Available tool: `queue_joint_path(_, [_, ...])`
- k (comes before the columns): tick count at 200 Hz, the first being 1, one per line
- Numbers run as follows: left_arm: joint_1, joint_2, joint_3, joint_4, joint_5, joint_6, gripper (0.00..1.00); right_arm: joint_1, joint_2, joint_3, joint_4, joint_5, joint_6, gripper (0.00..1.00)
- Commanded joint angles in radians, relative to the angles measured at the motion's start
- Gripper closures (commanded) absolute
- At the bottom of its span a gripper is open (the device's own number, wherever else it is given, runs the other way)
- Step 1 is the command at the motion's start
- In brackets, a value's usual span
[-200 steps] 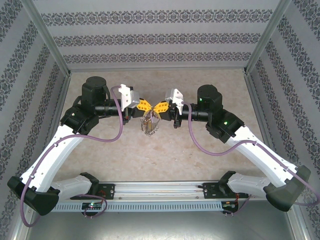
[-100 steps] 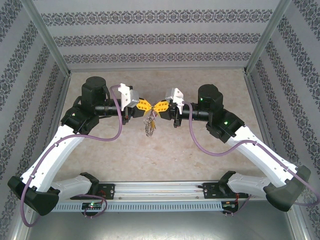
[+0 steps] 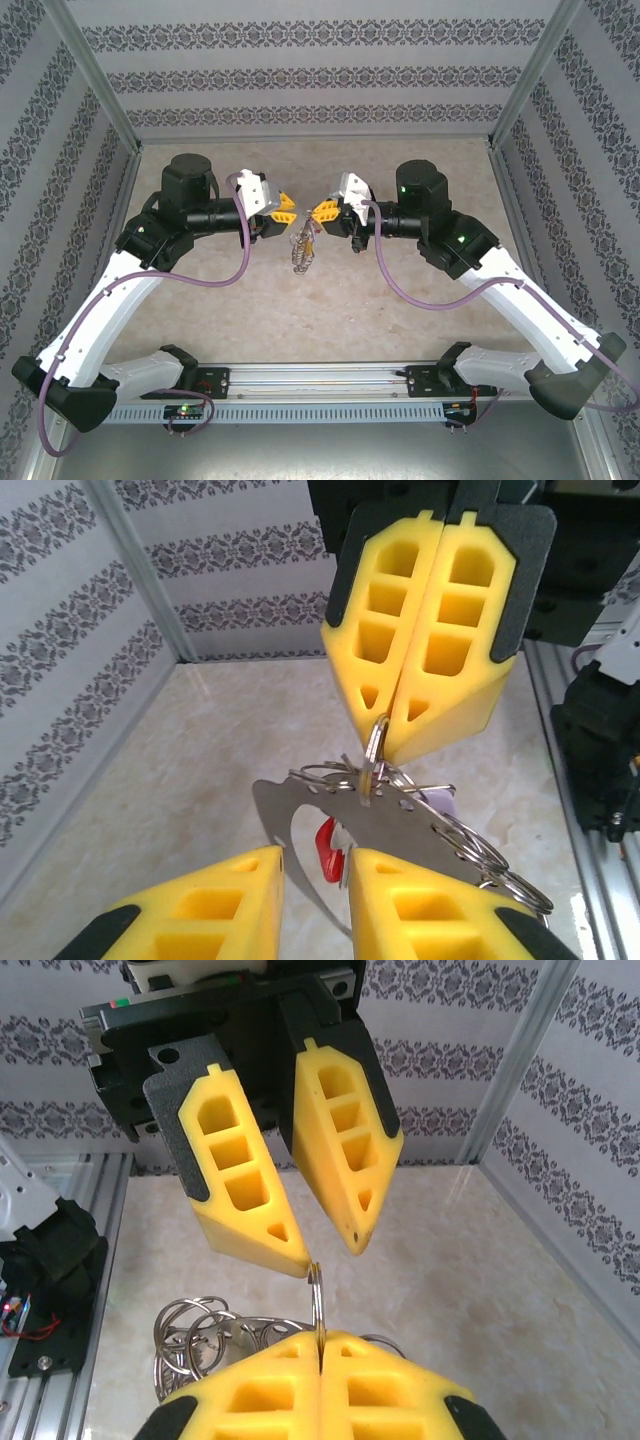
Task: Put the keys on the keyring
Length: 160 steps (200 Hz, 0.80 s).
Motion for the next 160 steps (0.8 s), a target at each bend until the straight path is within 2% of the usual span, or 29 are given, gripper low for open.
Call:
queue_joint_path(1, [-0.021,-0.012,0.034,-0.041,-0.048,0.051,0.76,-0.010,0.028,0.081,-0.116,0.029,-0.065,1.00])
queue_joint_path(55, [-0.069,0.028,0.071,-0.065,-0.045,0.078,0.76,0.002,0.111,0.210,-0.303,0.063,-0.096,1.00])
queue_joint_path(160, [-0.100,0.079,0.105,-0.106,-0.062,0.102,0.76,0.037,0.172,0.304,-0.392,0.012,-0.154,1.00])
